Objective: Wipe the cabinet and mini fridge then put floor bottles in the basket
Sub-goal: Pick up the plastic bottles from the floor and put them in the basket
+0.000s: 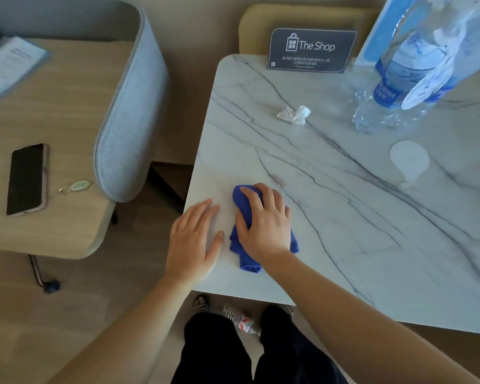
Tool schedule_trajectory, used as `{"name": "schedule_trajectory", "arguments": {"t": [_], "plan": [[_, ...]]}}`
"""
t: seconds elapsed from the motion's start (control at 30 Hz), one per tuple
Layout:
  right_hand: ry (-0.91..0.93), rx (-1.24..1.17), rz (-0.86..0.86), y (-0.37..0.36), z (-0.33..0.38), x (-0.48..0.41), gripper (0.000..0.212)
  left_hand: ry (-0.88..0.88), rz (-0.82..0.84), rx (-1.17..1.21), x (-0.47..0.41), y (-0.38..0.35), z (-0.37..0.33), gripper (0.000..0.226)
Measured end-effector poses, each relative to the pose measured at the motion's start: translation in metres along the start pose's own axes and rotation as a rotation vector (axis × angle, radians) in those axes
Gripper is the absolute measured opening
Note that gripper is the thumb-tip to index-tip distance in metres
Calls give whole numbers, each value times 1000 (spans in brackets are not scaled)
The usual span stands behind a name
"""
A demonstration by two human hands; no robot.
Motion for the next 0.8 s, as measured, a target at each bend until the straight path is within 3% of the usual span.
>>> {"name": "schedule_trajectory", "arguments": {"t": [0.23,0.43,0.6,0.8], "plan": [[-94,17,68,15,2,7,56,-30,82,24,1,1,4,63],[-395,-54,-112,40,17,68,64,-299,245,114,0,30,6,71],[-629,-51,-252,53,33,137,64,-561,318,140,15,56,-5,63],[-866,-63,-277,57,45,221,66,-800,445,149,53,49,-30,58]]}}
Point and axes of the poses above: each hand's wrist, its own x-axis away from the middle knuckle, its own y-axis out of the back of the hand, z = x × y, the point moved 4 cm from there along -x, towards the middle knuckle, and after that the axes turned 6 degrees about x, right-handed, at the moved point
